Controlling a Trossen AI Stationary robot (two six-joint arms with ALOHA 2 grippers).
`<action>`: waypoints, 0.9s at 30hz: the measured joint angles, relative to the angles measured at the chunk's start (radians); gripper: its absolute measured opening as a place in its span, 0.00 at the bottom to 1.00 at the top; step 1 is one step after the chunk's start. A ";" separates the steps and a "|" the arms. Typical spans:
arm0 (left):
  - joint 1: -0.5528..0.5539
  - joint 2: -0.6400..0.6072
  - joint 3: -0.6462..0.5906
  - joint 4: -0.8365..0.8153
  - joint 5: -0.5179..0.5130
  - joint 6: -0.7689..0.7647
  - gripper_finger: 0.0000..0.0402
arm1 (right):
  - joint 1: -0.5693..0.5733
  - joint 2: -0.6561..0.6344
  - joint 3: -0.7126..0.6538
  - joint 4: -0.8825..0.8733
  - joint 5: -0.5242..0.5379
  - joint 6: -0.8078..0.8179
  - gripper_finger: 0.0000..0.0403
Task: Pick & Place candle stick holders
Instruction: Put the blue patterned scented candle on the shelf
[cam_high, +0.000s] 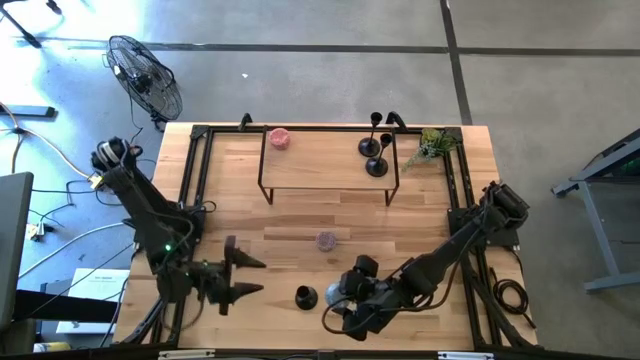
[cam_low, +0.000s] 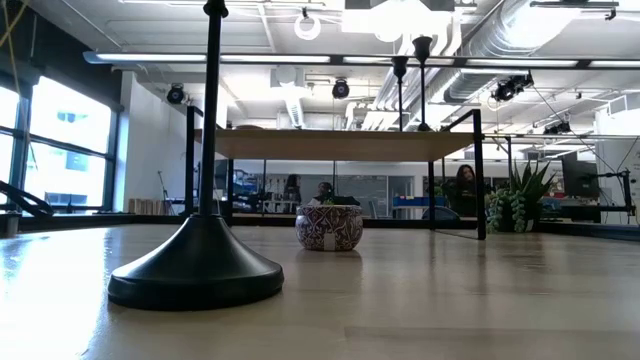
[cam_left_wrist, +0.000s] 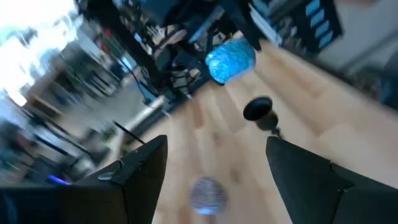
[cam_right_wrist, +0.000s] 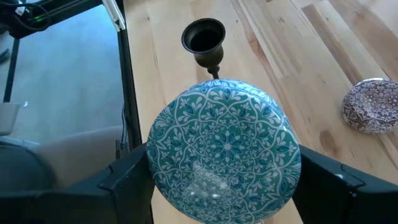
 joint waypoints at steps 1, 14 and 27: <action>0.000 0.023 0.000 0.022 -0.008 0.055 0.67 | -0.002 0.000 0.000 0.002 -0.001 -0.004 0.73; 0.000 0.193 0.065 0.329 -0.091 0.358 0.67 | -0.007 -0.001 0.000 0.041 -0.001 -0.042 0.73; 0.040 0.267 0.205 0.363 -0.117 -0.055 0.67 | -0.019 -0.001 0.000 0.132 -0.015 -0.126 0.73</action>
